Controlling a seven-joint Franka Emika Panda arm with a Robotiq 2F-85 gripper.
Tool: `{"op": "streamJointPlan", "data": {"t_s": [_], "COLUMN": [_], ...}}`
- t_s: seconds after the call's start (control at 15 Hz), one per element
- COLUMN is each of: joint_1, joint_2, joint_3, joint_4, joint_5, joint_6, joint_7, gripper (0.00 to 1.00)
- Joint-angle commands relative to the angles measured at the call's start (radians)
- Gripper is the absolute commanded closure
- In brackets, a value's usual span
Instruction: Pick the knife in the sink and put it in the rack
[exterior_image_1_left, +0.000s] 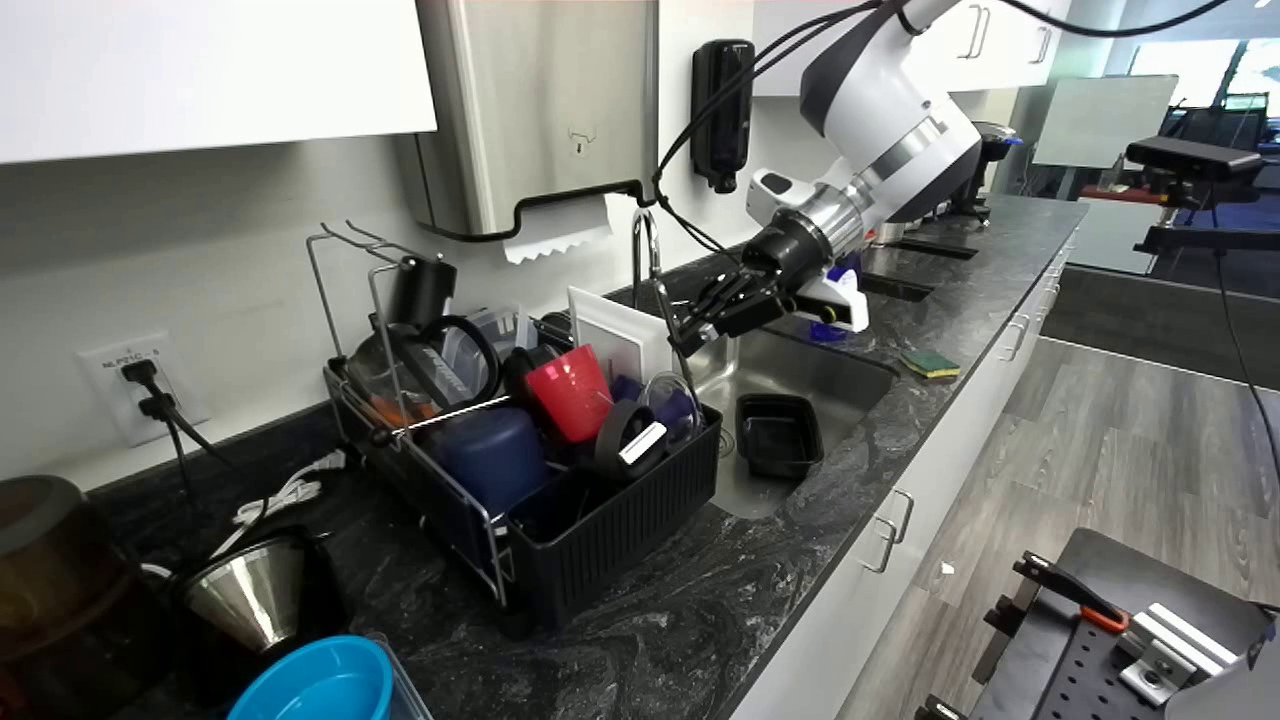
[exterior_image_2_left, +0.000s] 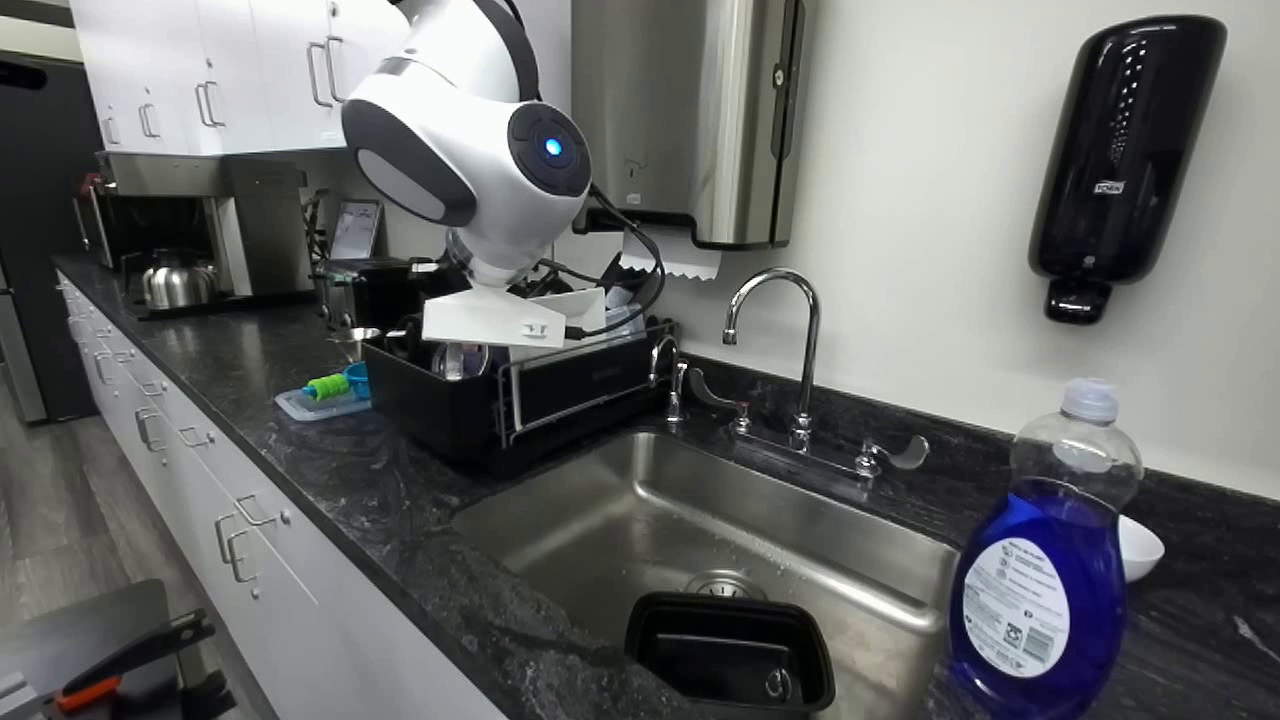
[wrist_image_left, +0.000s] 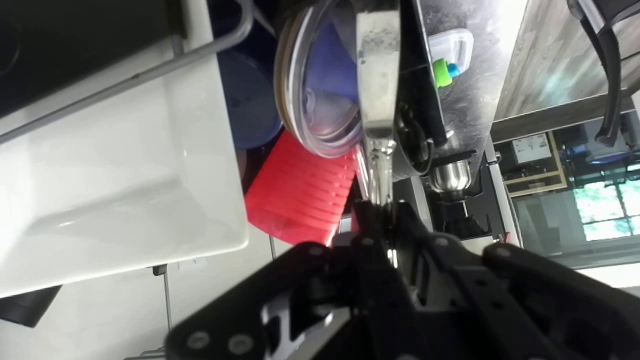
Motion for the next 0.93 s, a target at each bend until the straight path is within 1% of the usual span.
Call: {"op": "streamJointPlan", "data": {"t_s": [0.0,0.6,0.67,0.8,0.87], "joint_1": [-0.007,-0.008,-0.009,-0.008,-0.007], "joint_2": [-0.012,-0.001,0.001,0.002,0.003], "joint_3": [0.003,0.001,0.0,0.0,0.0], "joint_4": [-0.031,-0.049,-0.05,-0.061,-0.07], "joint_5": [-0.026,-0.041,-0.045,-0.066,-0.076], "joint_6": [0.005,0.009,0.005,0.008,0.007], "joint_7": [-0.004,-0.034,-0.036,-0.033,-0.034], "gripper": [0.96,0.96,0.64,0.54,0.46]}}
